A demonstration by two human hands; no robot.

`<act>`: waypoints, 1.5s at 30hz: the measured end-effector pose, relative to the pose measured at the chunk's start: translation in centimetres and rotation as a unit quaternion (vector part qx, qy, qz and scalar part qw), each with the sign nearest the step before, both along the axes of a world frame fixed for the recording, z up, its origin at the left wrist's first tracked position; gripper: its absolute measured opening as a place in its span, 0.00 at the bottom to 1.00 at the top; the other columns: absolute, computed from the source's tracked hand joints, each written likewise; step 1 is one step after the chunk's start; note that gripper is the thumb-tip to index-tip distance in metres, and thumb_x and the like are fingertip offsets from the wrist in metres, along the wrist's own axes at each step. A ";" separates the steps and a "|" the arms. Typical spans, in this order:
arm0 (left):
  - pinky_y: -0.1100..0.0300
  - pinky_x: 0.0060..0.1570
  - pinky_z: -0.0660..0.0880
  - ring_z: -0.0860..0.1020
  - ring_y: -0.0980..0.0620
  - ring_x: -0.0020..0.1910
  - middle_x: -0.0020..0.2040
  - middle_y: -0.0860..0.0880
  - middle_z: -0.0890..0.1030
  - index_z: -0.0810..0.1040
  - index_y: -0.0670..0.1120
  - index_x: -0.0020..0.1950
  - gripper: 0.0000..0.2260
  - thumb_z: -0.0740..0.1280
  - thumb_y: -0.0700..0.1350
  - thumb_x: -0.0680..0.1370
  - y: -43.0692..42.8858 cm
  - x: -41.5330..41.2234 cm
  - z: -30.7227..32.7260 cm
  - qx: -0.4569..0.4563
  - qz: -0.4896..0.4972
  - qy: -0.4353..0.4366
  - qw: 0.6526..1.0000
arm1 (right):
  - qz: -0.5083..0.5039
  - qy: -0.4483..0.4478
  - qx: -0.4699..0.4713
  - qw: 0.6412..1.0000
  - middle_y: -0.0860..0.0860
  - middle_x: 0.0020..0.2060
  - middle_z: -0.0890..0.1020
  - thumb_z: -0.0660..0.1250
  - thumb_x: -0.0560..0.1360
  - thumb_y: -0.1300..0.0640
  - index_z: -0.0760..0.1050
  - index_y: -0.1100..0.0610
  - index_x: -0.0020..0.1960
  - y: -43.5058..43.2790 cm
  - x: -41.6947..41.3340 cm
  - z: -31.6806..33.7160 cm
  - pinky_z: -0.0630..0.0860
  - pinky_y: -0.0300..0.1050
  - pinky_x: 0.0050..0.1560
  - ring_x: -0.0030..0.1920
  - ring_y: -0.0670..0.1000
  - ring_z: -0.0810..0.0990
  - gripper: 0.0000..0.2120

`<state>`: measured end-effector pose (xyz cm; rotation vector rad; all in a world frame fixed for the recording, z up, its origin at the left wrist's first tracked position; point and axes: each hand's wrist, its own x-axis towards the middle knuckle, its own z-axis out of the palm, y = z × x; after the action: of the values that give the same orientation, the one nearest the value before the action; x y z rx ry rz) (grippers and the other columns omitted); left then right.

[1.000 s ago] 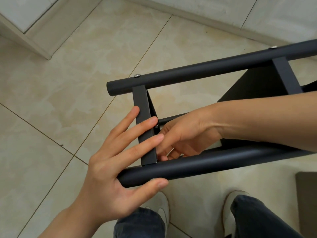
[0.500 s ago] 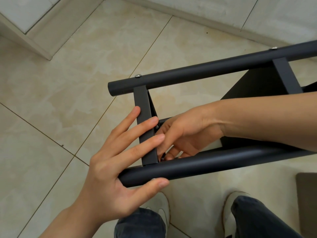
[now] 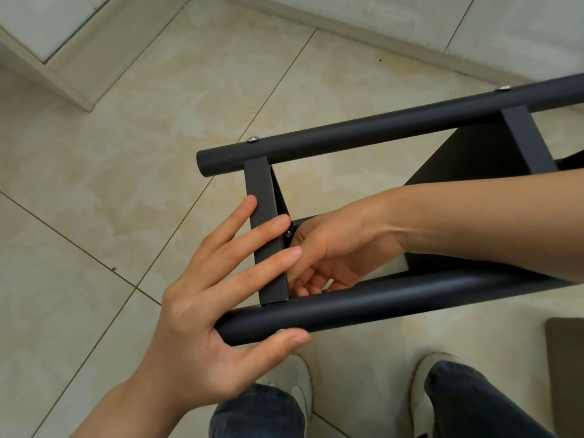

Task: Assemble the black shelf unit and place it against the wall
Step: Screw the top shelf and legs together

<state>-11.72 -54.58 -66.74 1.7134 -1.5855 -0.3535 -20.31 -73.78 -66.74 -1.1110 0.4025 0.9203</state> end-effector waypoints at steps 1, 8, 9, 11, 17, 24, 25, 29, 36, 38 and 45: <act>0.48 0.74 0.65 0.64 0.39 0.77 0.70 0.42 0.74 0.76 0.42 0.65 0.24 0.67 0.59 0.78 -0.1 0.1 0.0 0.002 0.004 -0.005 1.000 | -0.017 -0.007 0.004 1.000 0.50 0.36 0.81 0.62 0.80 0.59 0.79 0.60 0.46 -0.1 0.1 0.0 0.76 0.41 0.44 0.36 0.46 0.78 0.09; 0.47 0.74 0.65 0.64 0.40 0.78 0.71 0.43 0.74 0.76 0.43 0.65 0.24 0.67 0.59 0.79 0.0 0.0 0.1 -0.004 -0.002 0.011 1.000 | 0.045 -0.019 0.005 0.999 0.51 0.38 0.80 0.64 0.79 0.60 0.78 0.58 0.44 -0.6 0.4 0.4 0.74 0.40 0.44 0.39 0.47 0.74 0.07; 0.47 0.74 0.65 0.65 0.40 0.78 0.70 0.43 0.74 0.76 0.43 0.65 0.24 0.67 0.59 0.79 0.0 0.0 0.1 -0.004 -0.001 0.010 1.000 | 0.046 -0.019 0.002 0.999 0.51 0.38 0.80 0.63 0.79 0.60 0.78 0.58 0.44 -0.5 0.4 0.3 0.73 0.40 0.44 0.38 0.47 0.74 0.07; 0.48 0.74 0.65 0.65 0.40 0.78 0.70 0.43 0.74 0.76 0.43 0.65 0.23 0.67 0.60 0.79 -0.1 0.0 0.1 -0.002 -0.001 0.011 1.000 | 0.051 -0.019 0.000 0.999 0.51 0.37 0.79 0.63 0.79 0.60 0.78 0.57 0.43 -0.5 0.5 0.4 0.73 0.40 0.44 0.38 0.47 0.75 0.08; 0.49 0.74 0.65 0.64 0.40 0.78 0.71 0.43 0.74 0.76 0.43 0.65 0.24 0.67 0.59 0.78 -0.1 0.1 0.3 0.002 0.002 -0.001 1.000 | 0.060 -0.023 -0.036 0.997 0.50 0.35 0.80 0.63 0.80 0.59 0.79 0.58 0.46 -0.5 0.7 0.4 0.76 0.39 0.42 0.39 0.47 0.77 0.07; 0.52 0.75 0.64 0.64 0.43 0.78 0.72 0.44 0.73 0.76 0.43 0.66 0.24 0.69 0.57 0.76 0.1 0.1 0.3 0.014 0.004 -0.008 1.000 | 0.032 -0.041 -0.056 0.997 0.50 0.38 0.82 0.66 0.80 0.57 0.81 0.59 0.52 -0.4 0.2 0.4 0.77 0.42 0.47 0.44 0.50 0.79 0.08; 0.52 0.75 0.64 0.63 0.43 0.79 0.72 0.44 0.72 0.76 0.43 0.66 0.25 0.69 0.57 0.76 0.1 0.0 0.3 0.016 0.005 -0.004 1.000 | 0.030 -0.043 -0.054 0.997 0.51 0.39 0.83 0.65 0.80 0.56 0.81 0.59 0.52 -0.5 0.1 0.6 0.77 0.42 0.47 0.44 0.50 0.79 0.08; 0.54 0.76 0.63 0.63 0.46 0.79 0.75 0.46 0.70 0.75 0.45 0.68 0.25 0.71 0.55 0.74 0.4 -0.5 0.3 0.015 0.026 0.026 0.999 | 0.027 -0.065 -0.060 0.996 0.54 0.49 0.85 0.64 0.81 0.53 0.80 0.59 0.60 -1.4 -1.4 1.7 0.79 0.47 0.55 0.49 0.51 0.83 0.13; 0.58 0.68 0.72 0.72 0.58 0.72 0.72 0.62 0.74 0.68 0.62 0.75 0.38 0.77 0.53 0.66 1.5 -3.4 -0.6 -0.020 0.178 0.264 0.948 | 0.028 -0.141 -0.209 0.967 0.45 0.55 0.84 0.63 0.81 0.48 0.82 0.47 0.59 -1.1 -4.5 5.0 0.77 0.47 0.63 0.57 0.47 0.82 0.12; 0.63 0.62 0.76 0.76 0.59 0.68 0.69 0.63 0.77 0.65 0.65 0.76 0.43 0.79 0.54 0.64 1.4 -4.4 -0.9 -0.023 0.223 0.346 0.911 | 0.016 -0.160 -0.295 0.942 0.42 0.52 0.85 0.64 0.80 0.47 0.83 0.45 0.56 -0.5 -5.1 5.8 0.75 0.46 0.62 0.54 0.42 0.82 0.10; 0.73 0.50 0.70 0.75 0.76 0.53 0.48 0.73 0.81 0.74 0.63 0.59 0.25 0.66 0.69 0.64 1.4 -6.2 -1.3 0.159 0.232 0.464 0.840 | -0.006 -0.175 -0.480 0.860 0.37 0.46 0.84 0.66 0.79 0.49 0.82 0.45 0.56 0.7 -8.2 7.8 0.73 0.30 0.51 0.47 0.34 0.80 0.09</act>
<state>-17.88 -53.20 -68.05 1.6785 -0.3988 -1.0449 -28.52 -73.08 -58.98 -2.1480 0.5830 0.4494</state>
